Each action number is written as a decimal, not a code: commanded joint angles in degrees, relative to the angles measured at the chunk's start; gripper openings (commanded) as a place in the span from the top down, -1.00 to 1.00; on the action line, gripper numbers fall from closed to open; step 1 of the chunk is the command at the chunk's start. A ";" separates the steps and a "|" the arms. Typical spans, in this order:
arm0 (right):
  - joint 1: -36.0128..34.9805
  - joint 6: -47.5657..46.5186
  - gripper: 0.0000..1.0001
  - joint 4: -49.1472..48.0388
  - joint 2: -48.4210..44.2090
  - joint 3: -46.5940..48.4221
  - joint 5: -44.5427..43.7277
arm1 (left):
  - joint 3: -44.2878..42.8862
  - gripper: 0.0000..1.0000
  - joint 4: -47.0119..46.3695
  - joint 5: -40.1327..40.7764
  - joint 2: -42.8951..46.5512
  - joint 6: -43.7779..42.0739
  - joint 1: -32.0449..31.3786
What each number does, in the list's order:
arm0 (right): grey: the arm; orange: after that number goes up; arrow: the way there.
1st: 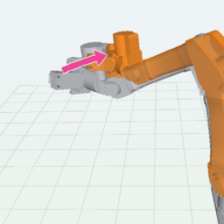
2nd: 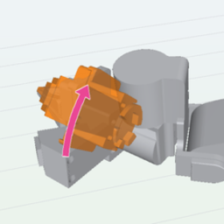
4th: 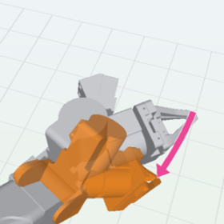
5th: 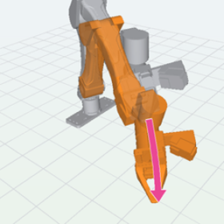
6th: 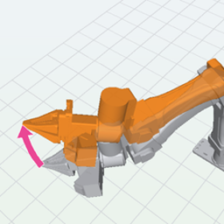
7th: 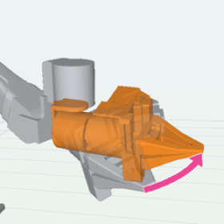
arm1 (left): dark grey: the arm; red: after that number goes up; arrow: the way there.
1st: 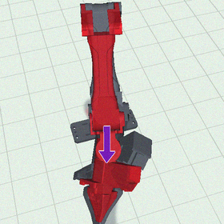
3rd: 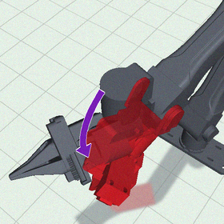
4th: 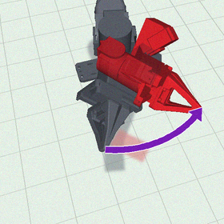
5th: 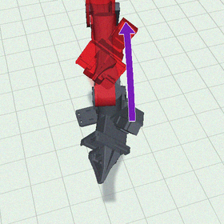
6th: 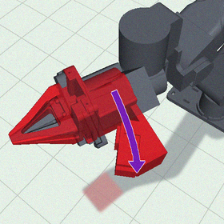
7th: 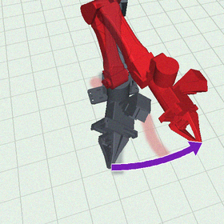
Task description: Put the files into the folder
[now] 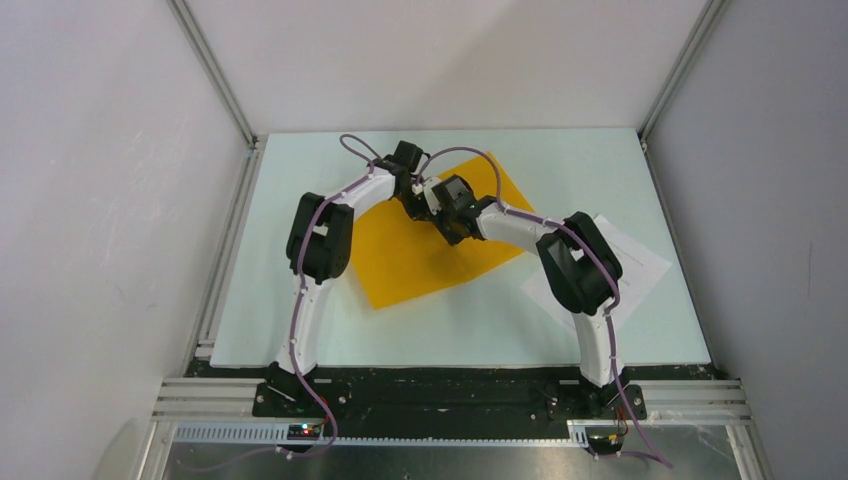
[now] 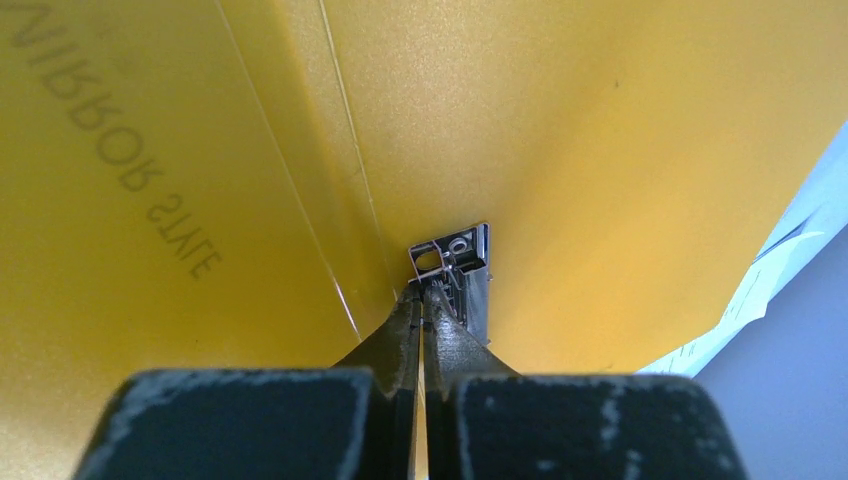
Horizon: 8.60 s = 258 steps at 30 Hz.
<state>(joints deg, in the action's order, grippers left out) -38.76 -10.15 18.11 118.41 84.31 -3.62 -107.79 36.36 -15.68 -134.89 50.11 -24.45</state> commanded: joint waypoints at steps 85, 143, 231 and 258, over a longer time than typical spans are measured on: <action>-1.28 2.42 0.20 5.92 -14.05 -3.95 4.43 | -2.25 0.67 4.43 1.60 -2.19 2.10 1.75; -0.33 -3.15 0.88 11.08 2.96 6.81 2.44 | -0.66 1.00 3.02 -1.16 -3.55 5.70 -0.26; -0.54 -7.75 0.96 20.77 10.53 9.98 -3.91 | -0.96 1.00 3.10 -2.61 -4.13 6.01 0.10; -0.45 -11.85 0.98 23.08 14.22 11.30 -12.67 | -5.16 1.00 5.33 -2.49 -5.56 -0.31 -0.58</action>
<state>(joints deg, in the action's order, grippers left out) -40.27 -19.18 34.46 126.17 97.06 -13.32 -110.50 37.28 -22.33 -137.78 54.83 -22.76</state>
